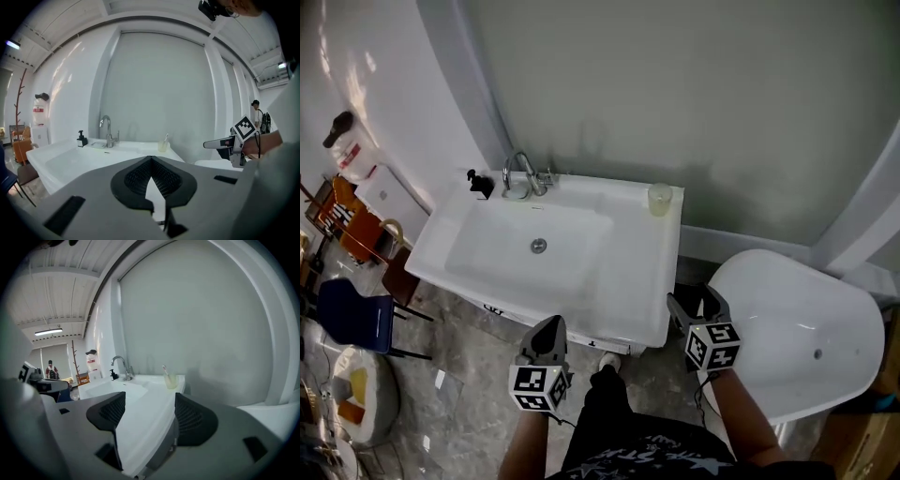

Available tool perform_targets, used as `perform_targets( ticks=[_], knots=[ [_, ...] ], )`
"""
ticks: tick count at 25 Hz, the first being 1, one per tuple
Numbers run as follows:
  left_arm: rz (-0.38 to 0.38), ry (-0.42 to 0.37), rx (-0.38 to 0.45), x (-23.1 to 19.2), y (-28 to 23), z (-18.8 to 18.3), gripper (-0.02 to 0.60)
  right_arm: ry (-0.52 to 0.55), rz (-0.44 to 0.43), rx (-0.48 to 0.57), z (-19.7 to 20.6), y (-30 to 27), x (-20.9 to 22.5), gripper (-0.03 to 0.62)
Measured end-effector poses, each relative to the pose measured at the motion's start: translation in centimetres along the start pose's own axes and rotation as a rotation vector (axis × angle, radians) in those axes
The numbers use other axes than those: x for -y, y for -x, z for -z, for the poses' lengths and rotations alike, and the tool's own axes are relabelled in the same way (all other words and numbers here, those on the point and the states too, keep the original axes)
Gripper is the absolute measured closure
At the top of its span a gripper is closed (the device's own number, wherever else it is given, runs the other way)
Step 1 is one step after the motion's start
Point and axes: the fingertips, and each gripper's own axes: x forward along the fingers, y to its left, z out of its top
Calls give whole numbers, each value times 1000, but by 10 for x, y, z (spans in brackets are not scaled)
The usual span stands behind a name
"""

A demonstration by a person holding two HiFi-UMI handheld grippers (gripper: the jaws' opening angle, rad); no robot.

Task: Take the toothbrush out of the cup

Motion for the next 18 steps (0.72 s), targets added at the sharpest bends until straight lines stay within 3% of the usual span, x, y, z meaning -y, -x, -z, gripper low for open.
perform_targets(
  ticks=[10,18],
  knots=[
    [215,-36,-42,-37,-153,-38,569,-5,194,-11,-41,-93,31,276],
    [336,-56,-32,-51,-233,-66,569,33,251,-3,-59,-162,38,278]
  ],
)
